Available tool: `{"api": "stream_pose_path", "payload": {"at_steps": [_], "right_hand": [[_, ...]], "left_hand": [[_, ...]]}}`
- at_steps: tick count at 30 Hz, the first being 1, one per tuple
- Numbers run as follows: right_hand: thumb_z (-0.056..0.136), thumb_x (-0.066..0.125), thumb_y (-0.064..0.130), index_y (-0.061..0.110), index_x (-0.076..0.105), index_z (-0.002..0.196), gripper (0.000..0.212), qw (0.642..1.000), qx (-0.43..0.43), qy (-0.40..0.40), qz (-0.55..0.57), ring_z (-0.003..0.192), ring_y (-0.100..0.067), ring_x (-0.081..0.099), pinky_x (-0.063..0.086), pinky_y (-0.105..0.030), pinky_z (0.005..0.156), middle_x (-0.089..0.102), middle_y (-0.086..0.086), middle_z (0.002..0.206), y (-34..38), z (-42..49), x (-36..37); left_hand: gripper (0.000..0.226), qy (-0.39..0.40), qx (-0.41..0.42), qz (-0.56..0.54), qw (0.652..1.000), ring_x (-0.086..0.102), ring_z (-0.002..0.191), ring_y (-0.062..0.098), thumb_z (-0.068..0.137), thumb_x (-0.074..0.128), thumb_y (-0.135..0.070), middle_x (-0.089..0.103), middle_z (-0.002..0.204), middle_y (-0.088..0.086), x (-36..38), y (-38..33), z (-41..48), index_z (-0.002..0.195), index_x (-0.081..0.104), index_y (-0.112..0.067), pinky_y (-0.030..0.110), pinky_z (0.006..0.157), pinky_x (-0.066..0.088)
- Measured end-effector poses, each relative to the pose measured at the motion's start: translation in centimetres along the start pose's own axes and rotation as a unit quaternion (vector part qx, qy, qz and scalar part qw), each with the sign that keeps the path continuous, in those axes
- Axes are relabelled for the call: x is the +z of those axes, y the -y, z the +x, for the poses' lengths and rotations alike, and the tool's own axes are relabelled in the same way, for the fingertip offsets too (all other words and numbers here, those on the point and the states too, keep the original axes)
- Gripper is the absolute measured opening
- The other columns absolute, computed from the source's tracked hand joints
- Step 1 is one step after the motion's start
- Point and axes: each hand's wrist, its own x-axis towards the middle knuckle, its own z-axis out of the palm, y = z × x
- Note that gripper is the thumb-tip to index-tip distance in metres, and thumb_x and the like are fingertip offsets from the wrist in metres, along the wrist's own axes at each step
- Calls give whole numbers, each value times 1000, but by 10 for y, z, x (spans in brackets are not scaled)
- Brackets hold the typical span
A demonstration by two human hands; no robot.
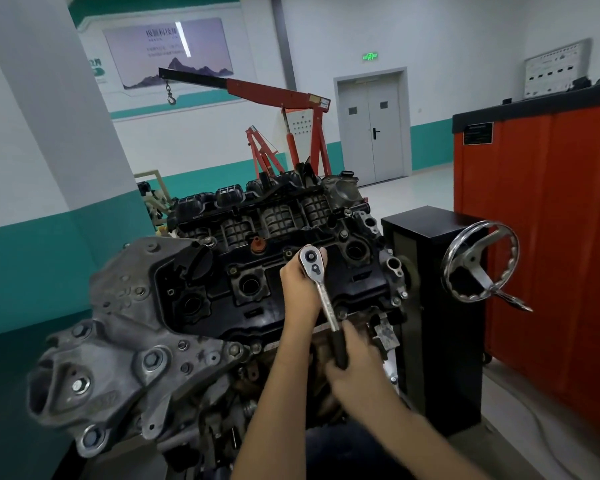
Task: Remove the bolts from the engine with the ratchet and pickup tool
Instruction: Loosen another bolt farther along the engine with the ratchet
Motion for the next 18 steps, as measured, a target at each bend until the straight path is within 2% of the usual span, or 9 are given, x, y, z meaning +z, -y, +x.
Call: {"api": "stream_pose_path", "payload": {"at_steps": [3,4,6,8,9,11,14,16,18], "right_hand": [[79,57,-3,21,51,95,30,987,-49,87,-129,52,-11,50,44,-26,48,57,-9,69,-4,21,-71],[80,58,-3,18,53,96,27,975,-69,111,-179,49,-7,50,42,-23,46,56,-4,66,-1,33,-95],[84,59,5,21,53,102,25,927,-114,125,-334,52,-3,53,37,-14,49,53,6,67,12,65,-130],[87,58,17,24,49,111,27,858,-165,89,-479,69,-14,60,38,-21,59,53,6,74,25,86,-140],[87,56,20,26,47,113,28,841,-174,65,-508,74,-20,61,39,-26,62,54,4,77,26,89,-138],[86,57,20,26,45,114,30,860,-153,35,-486,76,-24,62,46,-31,63,58,1,80,17,77,-123],[81,60,12,21,48,104,28,961,-68,6,-267,65,-28,59,50,-34,57,58,-9,73,-5,28,-76],[79,58,4,18,50,103,28,993,-36,-16,-114,56,-18,51,42,-19,49,53,-6,69,-7,6,-30],[80,56,4,19,50,104,29,999,-3,-34,-27,56,-9,50,41,-16,49,54,-1,71,2,-2,11]], "left_hand": [[52,70,21,60,995,36,53,-2,92,57,-3,44,49,-18,-6,-4,0,50,54,-34,18,59,34],[47,76,23,69,994,38,55,-1,90,54,1,48,51,-17,-6,-6,2,54,58,-29,21,61,35],[41,89,32,88,992,36,51,0,87,47,4,48,49,-16,-8,-9,4,59,61,-23,21,55,31],[42,79,30,84,993,38,49,-1,88,47,3,49,49,-17,-11,-8,3,64,62,-28,17,50,28],[44,61,23,63,996,42,54,-2,89,49,2,53,53,-17,-11,-6,0,66,64,-32,16,52,32],[46,20,15,24,999,50,66,2,91,53,0,58,60,-17,-8,-4,-5,62,66,-32,17,62,39],[50,1,19,3,1000,35,53,-3,94,58,-4,42,47,-18,3,-4,-10,49,51,-26,16,56,32],[57,-13,13,-8,1000,28,49,-2,94,60,-5,33,47,-16,6,-7,-9,48,38,-32,14,52,27],[51,-20,8,-14,1000,25,48,0,93,61,-3,28,54,-13,6,-8,-6,56,32,-25,13,49,24]]}}
